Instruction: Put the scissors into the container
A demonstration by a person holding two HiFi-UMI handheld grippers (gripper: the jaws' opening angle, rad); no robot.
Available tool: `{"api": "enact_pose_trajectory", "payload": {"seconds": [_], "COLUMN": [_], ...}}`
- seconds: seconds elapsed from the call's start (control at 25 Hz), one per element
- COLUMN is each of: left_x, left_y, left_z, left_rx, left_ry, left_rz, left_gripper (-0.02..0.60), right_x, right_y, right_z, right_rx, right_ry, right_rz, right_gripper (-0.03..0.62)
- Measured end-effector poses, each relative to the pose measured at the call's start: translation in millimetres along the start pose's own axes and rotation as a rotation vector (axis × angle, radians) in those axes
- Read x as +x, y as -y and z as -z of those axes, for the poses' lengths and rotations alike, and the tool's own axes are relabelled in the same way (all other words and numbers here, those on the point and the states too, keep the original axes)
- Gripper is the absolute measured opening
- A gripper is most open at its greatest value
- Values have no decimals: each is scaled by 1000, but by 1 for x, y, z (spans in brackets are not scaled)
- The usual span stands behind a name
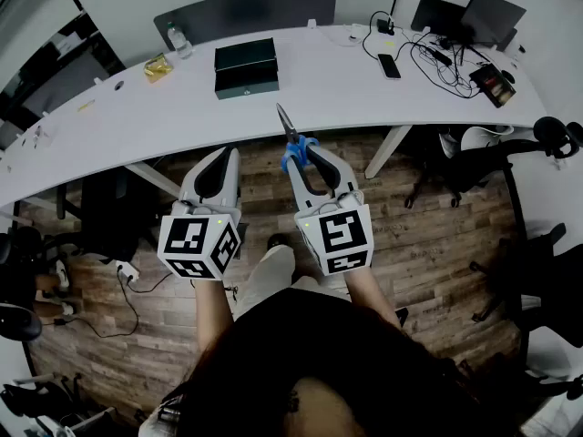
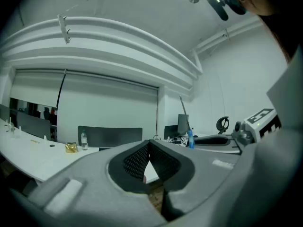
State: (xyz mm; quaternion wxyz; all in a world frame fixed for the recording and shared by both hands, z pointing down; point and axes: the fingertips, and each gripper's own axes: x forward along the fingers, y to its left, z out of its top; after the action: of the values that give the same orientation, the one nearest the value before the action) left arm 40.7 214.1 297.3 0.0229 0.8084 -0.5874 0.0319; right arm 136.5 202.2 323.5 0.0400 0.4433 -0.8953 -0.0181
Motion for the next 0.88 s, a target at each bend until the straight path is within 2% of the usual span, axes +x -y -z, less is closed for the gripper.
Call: {"api": "enact_pose_trajectory", "payload": {"seconds": [0.28, 0.88], "left_x": [22, 88], "left_y": [-31, -94], "left_z": [-2, 6], "left_rx": [-9, -37], "left_ry": [-4, -38], "left_rz": [0, 23], "left_gripper": [12, 11], "right_x": [36, 128], "right_y": [2, 21], "right_z": [-3, 7], "right_rx": [6, -10], "right_ry": [12, -61], "right_rz": [-5, 17], "right_gripper": [92, 92]}}
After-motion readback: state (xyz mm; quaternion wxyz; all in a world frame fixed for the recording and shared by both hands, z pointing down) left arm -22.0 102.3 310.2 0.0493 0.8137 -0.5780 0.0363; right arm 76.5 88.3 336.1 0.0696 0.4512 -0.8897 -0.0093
